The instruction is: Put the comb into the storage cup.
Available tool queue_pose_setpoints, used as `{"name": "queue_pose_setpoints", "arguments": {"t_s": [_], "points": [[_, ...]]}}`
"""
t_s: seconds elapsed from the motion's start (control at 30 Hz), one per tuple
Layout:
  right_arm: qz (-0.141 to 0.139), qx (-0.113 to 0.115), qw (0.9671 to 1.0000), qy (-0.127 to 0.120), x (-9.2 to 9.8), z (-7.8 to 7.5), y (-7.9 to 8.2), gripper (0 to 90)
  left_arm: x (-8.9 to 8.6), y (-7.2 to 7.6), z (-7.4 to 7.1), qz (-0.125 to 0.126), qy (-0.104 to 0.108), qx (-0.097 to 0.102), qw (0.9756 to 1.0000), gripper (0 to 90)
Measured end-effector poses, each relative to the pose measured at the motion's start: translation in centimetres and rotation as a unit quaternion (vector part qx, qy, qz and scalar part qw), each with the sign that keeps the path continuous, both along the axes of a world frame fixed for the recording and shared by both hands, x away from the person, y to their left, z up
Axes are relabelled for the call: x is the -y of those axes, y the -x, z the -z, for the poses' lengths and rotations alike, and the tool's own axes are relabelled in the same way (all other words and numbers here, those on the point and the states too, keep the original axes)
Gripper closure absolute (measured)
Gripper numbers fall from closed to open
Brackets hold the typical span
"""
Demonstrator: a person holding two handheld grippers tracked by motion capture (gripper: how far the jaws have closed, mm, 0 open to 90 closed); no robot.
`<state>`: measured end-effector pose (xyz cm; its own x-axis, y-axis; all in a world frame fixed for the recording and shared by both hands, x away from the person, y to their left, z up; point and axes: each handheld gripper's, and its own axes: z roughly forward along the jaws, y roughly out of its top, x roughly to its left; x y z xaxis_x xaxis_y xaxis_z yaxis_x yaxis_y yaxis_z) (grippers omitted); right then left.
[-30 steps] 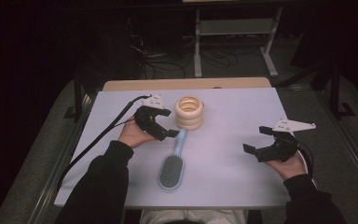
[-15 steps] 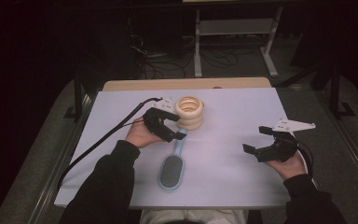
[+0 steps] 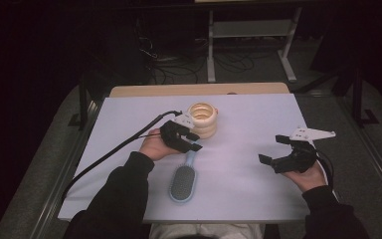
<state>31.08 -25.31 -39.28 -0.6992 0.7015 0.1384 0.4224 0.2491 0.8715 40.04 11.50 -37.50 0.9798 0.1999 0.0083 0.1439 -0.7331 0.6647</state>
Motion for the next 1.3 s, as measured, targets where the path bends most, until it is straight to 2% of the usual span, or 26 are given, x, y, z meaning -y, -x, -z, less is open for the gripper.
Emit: {"name": "queue_pose_setpoints", "arguments": {"t_s": [0.03,0.07,0.13,0.2,0.27,0.33,0.47,0.53,0.67,0.77,0.93,1.3], "points": [[0.0,0.0,1.0,0.0,0.0,0.0,0.0,0.0,0.1,-0.1,0.1,-0.002,-0.003,-0.001,1.0,67.5],[0.0,0.0,1.0,0.0,0.0,0.0,0.0,0.0,0.2,-0.1,0.2,-0.002,-0.005,0.0,1.0,67.5],[-0.001,-0.001,1.0,0.001,0.0,0.0,0.0,0.0,0.4,-0.3,0.6,-0.002,-0.016,0.005,0.9998,76.8],[-0.004,-0.003,1.0,0.003,-0.1,0.1,-0.1,0.0,0.3,-0.6,0.8,0.004,-0.026,-0.002,0.9996,87.7],[-0.006,-0.003,1.0,0.004,-0.2,0.1,-0.1,0.0,0.3,-0.8,1.1,0.006,-0.036,-0.002,0.9993,90.0],[-0.006,-0.003,1.0,0.005,-0.2,0.1,-0.1,0.0,0.3,-0.9,1.3,0.008,-0.039,0.0,0.9992,90.0],[-0.009,-0.005,0.9999,0.006,-0.2,0.2,-0.1,0.0,0.6,-0.8,1.5,0.017,-0.025,-0.011,0.9995,90.0],[-0.01,-0.006,0.9999,0.007,-0.3,0.2,-0.1,0.0,0.7,-0.9,1.6,0.02,-0.025,-0.012,0.9994,90.0],[-0.011,-0.006,0.9999,0.007,-0.3,0.2,-0.1,0.0,0.7,-1.2,1.8,0.012,-0.024,-0.01,0.9996,90.0],[-0.011,-0.007,0.9999,0.007,-0.3,0.2,-0.1,0.0,0.8,-1.4,2.2,0.007,-0.015,-0.021,0.9996,90.0],[-0.011,-0.007,0.9999,0.008,-0.4,0.2,-0.2,0.0,1.1,-1.9,3.1,-0.004,-0.032,-0.024,0.9992,90.0],[-0.012,-0.01,0.9998,0.009,-0.4,0.3,-0.2,0.0,1.3,-2.5,4.6,-0.012,-0.045,-0.035,0.9983,90.0]]}}
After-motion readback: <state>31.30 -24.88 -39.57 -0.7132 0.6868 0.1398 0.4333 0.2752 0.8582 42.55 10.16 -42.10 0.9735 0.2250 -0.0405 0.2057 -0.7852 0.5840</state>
